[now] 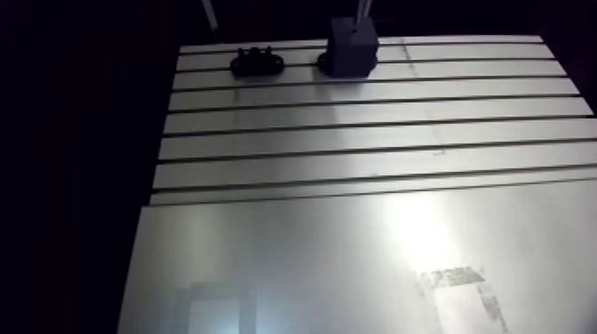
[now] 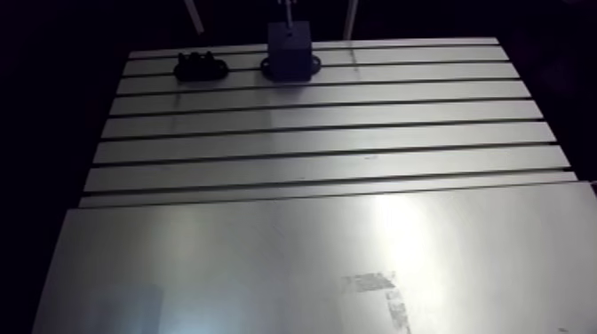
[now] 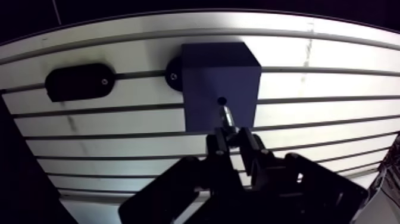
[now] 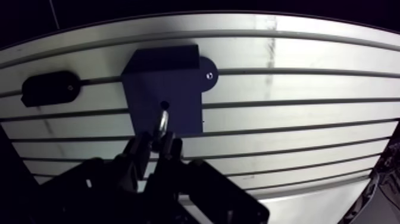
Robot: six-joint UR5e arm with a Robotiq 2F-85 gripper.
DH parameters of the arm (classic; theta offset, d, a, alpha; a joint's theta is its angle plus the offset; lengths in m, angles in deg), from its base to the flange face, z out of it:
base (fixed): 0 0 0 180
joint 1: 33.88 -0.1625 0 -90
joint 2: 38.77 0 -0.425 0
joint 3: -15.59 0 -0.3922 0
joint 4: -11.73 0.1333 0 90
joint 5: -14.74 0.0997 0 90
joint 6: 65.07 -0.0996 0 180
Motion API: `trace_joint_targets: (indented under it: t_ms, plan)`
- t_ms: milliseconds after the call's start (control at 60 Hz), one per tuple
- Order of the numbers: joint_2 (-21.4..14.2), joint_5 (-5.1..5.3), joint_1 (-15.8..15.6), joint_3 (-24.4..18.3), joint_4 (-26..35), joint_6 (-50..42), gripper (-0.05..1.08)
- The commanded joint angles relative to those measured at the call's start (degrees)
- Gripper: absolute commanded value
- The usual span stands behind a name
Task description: Pick up the M10 bolt and insert it into the hole until fully seated.
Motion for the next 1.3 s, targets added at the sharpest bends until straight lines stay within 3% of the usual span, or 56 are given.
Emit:
trace_joint_targets:
  t_ms: [17,1300]
  plan:
    - [0.3,0.01,0.0,-0.1,0.0,-0.1,1.08]
    - [0.8,0.01,-0.1,0.4,-0.1,0.0,1.07]
